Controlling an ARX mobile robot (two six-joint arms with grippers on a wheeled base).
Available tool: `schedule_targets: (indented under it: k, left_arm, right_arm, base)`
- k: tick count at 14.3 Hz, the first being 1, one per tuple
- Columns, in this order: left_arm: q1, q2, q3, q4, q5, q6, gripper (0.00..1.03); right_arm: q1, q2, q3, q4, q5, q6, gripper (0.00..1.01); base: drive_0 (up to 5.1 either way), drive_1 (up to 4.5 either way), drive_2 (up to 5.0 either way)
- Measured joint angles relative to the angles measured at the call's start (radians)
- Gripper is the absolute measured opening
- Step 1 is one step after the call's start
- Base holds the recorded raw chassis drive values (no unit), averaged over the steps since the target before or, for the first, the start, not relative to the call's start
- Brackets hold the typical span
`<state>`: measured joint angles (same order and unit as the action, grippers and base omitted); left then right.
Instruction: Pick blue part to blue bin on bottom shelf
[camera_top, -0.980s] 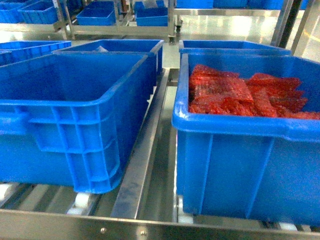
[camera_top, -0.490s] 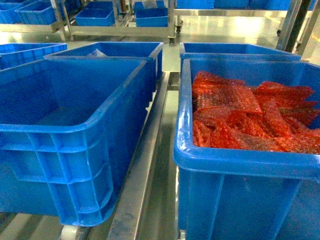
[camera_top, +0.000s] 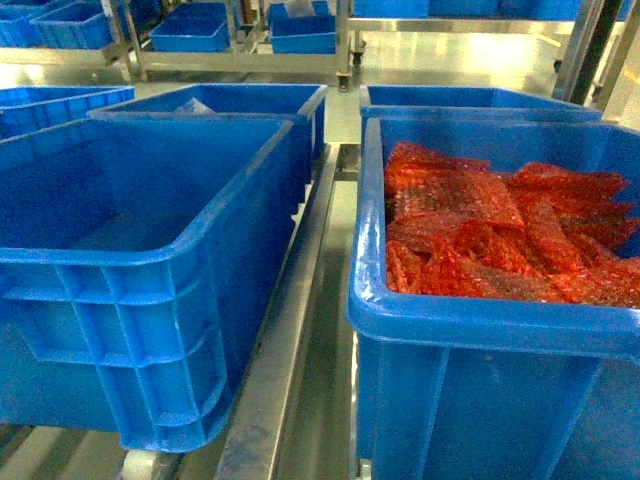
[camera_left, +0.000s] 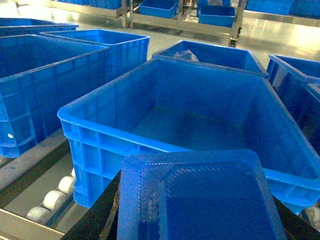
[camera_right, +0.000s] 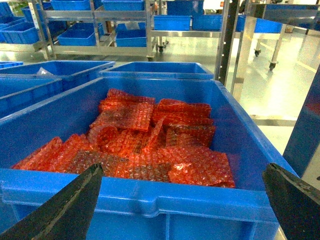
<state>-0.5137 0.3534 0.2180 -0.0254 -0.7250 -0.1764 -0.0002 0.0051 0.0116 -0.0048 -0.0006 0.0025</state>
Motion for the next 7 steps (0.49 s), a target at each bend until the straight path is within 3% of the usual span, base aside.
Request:
schedule_targets:
  k: [7]
  left_arm:
    - [0.0, 0.0, 0.0, 0.0, 0.0, 0.0, 0.44]
  right_arm:
    - [0.0, 0.0, 0.0, 0.0, 0.0, 0.0, 0.98]
  base:
    - [0.0, 0.0, 0.0]
